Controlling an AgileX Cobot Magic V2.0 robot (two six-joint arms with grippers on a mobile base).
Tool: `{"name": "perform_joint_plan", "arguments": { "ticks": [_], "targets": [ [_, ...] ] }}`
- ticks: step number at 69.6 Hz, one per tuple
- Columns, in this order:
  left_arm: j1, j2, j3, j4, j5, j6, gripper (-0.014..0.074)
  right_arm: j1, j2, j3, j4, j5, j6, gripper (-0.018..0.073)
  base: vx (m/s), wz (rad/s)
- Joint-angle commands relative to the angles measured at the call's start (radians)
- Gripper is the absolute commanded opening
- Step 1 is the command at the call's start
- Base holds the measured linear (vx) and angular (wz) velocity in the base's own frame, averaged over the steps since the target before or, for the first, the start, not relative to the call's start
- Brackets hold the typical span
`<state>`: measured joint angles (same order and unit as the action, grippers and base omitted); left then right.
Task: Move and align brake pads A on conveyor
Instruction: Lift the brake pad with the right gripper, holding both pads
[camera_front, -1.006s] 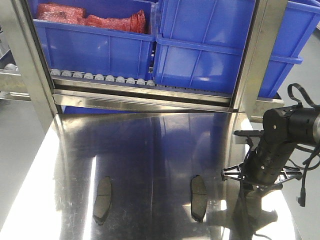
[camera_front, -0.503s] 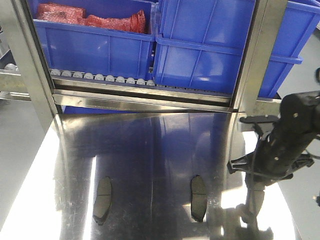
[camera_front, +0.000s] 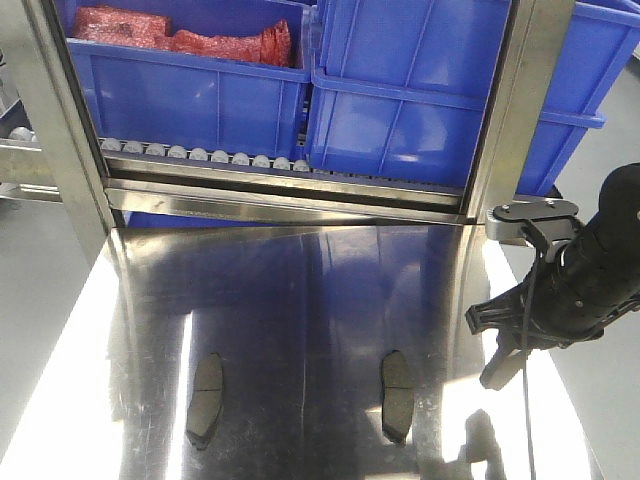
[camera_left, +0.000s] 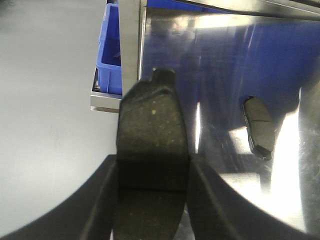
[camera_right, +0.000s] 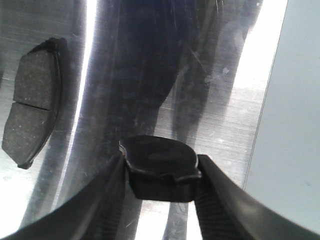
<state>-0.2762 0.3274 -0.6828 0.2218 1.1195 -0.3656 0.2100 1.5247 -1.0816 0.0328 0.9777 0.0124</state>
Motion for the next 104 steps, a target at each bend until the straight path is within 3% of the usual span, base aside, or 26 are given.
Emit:
{"name": "perform_joint_plan", "arguments": {
  "ticks": [1, 39, 92, 104],
  "targets": [
    [0.001, 0.014, -0.026, 0.019, -0.077, -0.008, -0.0006, 0.003, -0.037, -0.022, 0.010, -0.020, -0.012, -0.0012, 0.00, 0.00],
    [0.001, 0.014, -0.026, 0.019, -0.077, -0.008, -0.0006, 0.003, -0.227, 0.014, 0.021, -0.044, -0.041, -0.0012, 0.00, 0.00],
    [0.001, 0.014, -0.026, 0.019, -0.077, -0.008, -0.0006, 0.003, -0.813, 0.413, 0.075, -0.260, -0.041, -0.0012, 0.00, 0.00],
    [0.001, 0.014, -0.026, 0.019, -0.077, -0.008, -0.0006, 0.003, -0.904, 0.463, 0.074, -0.256, -0.041, -0.0012, 0.00, 0.00]
  ]
}}
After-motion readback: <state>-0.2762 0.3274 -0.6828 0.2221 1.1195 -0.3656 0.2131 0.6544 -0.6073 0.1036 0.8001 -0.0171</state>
